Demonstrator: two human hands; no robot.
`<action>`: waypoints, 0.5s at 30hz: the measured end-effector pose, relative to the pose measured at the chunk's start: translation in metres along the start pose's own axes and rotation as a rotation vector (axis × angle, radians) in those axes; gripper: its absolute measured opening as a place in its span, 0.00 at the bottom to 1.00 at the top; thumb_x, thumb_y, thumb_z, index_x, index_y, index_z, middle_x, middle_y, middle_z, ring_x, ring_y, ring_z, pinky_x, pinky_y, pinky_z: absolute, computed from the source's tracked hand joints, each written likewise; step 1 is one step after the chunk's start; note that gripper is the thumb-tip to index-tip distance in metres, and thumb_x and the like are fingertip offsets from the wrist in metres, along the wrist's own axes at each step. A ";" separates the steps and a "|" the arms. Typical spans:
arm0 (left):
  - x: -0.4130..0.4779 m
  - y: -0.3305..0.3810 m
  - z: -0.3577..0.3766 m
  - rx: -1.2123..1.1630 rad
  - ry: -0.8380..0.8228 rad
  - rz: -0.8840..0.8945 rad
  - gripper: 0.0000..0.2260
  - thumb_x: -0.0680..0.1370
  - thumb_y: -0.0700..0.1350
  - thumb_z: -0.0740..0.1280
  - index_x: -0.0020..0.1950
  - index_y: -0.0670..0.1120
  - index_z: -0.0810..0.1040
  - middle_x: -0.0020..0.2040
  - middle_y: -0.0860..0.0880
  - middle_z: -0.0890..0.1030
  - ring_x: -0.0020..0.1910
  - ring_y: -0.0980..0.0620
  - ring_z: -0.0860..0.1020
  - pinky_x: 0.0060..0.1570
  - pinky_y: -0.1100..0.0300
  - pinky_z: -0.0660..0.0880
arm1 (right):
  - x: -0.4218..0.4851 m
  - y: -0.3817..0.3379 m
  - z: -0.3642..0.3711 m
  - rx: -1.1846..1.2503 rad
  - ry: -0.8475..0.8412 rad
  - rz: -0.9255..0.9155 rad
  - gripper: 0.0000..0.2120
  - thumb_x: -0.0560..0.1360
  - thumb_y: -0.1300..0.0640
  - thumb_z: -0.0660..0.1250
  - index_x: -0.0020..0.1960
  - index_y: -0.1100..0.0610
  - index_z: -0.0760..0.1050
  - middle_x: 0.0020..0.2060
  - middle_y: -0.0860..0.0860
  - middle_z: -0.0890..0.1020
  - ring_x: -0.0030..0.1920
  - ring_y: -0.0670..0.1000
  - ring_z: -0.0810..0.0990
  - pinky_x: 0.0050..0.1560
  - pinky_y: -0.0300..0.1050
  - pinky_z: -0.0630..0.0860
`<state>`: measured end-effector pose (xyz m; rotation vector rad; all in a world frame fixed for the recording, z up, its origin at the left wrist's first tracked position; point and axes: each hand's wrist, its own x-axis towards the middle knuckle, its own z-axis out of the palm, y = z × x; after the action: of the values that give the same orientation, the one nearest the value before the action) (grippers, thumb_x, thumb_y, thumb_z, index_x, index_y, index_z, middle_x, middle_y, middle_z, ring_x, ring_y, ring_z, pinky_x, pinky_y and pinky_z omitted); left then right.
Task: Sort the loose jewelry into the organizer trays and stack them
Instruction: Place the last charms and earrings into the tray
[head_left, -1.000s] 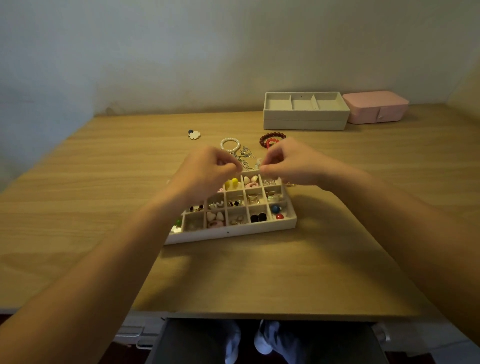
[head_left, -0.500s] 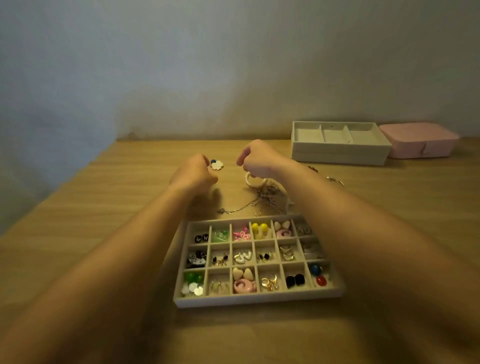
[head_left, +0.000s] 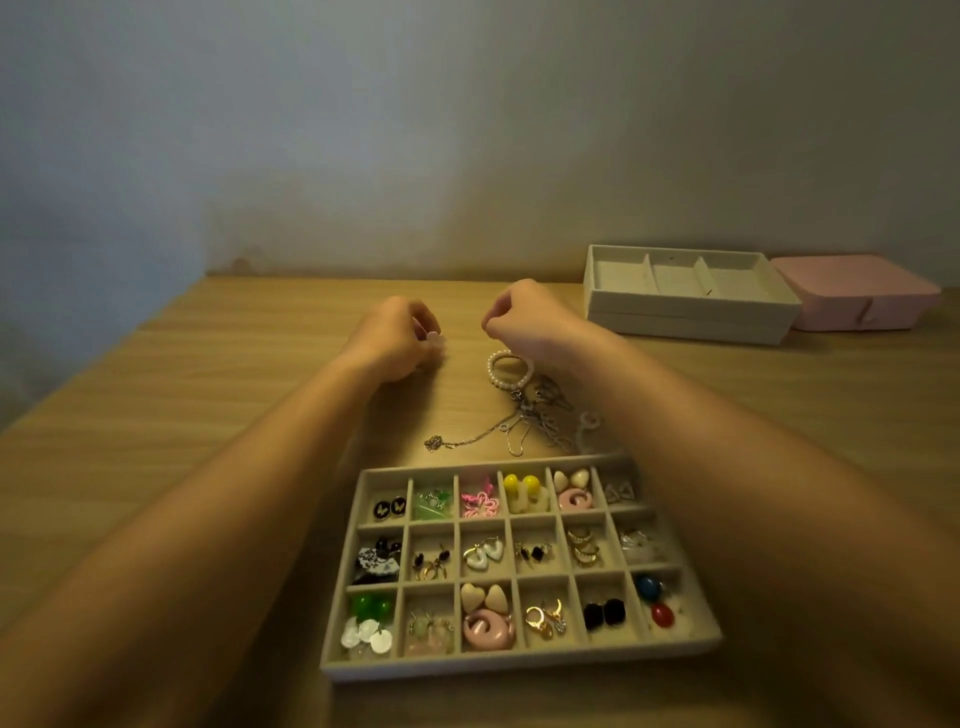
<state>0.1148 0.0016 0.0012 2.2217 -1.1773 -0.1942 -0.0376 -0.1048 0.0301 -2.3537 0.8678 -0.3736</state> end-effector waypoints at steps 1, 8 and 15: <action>-0.009 0.007 -0.004 -0.052 0.007 0.023 0.05 0.76 0.46 0.75 0.49 0.48 0.80 0.43 0.50 0.82 0.41 0.51 0.79 0.38 0.58 0.77 | -0.007 0.000 -0.005 0.023 0.011 -0.010 0.10 0.79 0.60 0.64 0.54 0.57 0.83 0.47 0.50 0.83 0.52 0.53 0.81 0.56 0.52 0.80; -0.103 0.079 -0.030 -0.293 0.028 0.289 0.06 0.74 0.42 0.76 0.46 0.49 0.80 0.44 0.51 0.83 0.42 0.53 0.82 0.40 0.63 0.79 | -0.108 -0.007 -0.047 0.491 -0.075 0.024 0.14 0.85 0.53 0.59 0.57 0.60 0.79 0.44 0.56 0.83 0.40 0.52 0.83 0.42 0.44 0.80; -0.171 0.135 -0.018 -0.317 0.022 0.512 0.06 0.74 0.41 0.75 0.48 0.49 0.82 0.44 0.55 0.83 0.43 0.57 0.82 0.43 0.61 0.82 | -0.193 0.026 -0.075 0.970 -0.189 0.083 0.12 0.79 0.59 0.68 0.61 0.63 0.78 0.40 0.54 0.83 0.38 0.50 0.83 0.41 0.42 0.81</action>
<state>-0.0741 0.0887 0.0684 1.5909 -1.5398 -0.1326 -0.2281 -0.0253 0.0623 -1.4207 0.5110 -0.4070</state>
